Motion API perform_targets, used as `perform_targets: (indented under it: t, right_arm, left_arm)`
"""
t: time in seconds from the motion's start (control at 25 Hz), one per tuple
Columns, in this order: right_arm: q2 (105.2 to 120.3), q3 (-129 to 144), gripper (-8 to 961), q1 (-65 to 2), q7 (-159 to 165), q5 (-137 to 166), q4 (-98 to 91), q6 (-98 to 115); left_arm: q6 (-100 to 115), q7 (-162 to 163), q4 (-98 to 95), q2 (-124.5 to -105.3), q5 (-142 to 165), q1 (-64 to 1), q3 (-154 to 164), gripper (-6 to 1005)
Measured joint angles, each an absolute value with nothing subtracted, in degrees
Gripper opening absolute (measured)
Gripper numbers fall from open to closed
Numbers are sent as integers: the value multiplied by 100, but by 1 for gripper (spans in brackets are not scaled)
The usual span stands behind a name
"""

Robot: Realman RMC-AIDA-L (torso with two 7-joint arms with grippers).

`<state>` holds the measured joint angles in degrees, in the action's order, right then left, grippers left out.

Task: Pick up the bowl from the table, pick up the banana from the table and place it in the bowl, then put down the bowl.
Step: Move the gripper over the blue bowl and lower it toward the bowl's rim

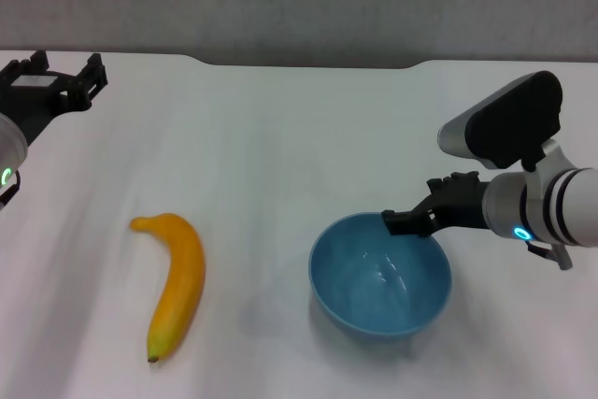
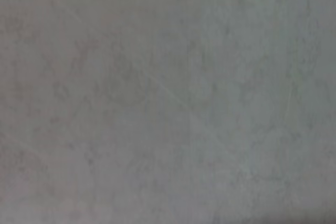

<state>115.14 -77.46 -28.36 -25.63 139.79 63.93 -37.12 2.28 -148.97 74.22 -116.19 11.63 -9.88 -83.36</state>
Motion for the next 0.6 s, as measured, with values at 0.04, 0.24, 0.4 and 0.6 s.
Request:
perform_targets:
  t: [0.04,0.24,0.4,0.6]
  right_arm:
    - [11514,-7739,883,-2824,-2562,13979,6383,-3711]
    - [11520,-7614,884,-2738,-2509,13975,6304,-3683]
    - [11527,-7293,881,-2735,-2373,13971,6258,-3496]
    - [11531,-7067,879,-2763,-2205,13972,6030,-3270]
  left_arm:
    - [228,-14897,7410,-11619,1164,-988,-8340,701]
    - [228,-14897,7382,-11620,1164,-999,-8350,701]
    - [227,-14897,7338,-11620,1163,-1025,-8358,701]
    - [223,-14897,7322,-11619,1186,-1049,-8344,702]
